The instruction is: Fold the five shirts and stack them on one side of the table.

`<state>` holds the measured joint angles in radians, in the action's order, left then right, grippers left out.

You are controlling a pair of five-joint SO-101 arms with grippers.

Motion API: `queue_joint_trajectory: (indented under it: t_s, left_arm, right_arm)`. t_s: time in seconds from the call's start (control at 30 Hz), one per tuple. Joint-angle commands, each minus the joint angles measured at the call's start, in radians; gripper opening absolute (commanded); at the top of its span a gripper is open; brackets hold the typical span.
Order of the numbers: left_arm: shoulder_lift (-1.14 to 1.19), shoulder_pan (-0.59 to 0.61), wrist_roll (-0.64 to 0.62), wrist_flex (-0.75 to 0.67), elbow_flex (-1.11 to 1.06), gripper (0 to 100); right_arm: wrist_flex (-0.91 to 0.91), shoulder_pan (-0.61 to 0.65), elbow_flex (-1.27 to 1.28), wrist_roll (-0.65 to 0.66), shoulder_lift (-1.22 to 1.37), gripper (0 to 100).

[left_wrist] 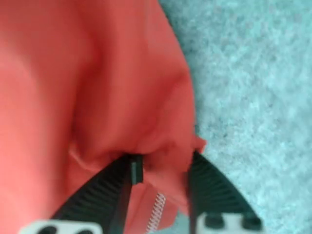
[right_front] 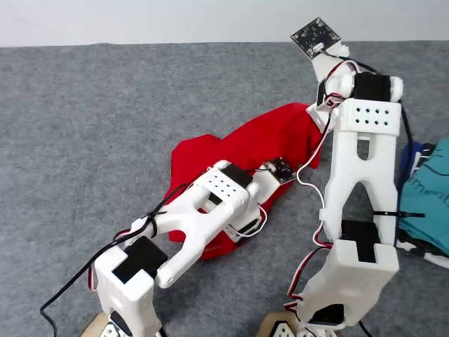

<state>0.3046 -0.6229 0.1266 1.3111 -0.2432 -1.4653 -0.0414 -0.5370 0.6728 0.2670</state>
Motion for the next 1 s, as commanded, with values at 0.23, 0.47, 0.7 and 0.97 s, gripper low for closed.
queue_joint_trajectory:
  t_s: [0.23,0.47,0.7,0.97]
  left_arm:
    - [-0.006,0.011,0.038,0.023,0.050,3]
    - [-0.025,0.057,0.040,0.058,0.068,1]
    - [-0.218,0.250,0.124,0.244,0.280,1]
    - [-0.384,0.479,0.219,0.327,0.532,1]
  right_arm:
    - [0.004,0.004,-0.005,0.008,-0.005,0.9]
    - [0.001,-0.001,-0.011,0.012,-0.016,0.9]
    - [0.002,-0.015,-0.020,0.008,-0.031,0.9]
    - [0.004,-0.018,-0.069,0.008,-0.154,0.9]
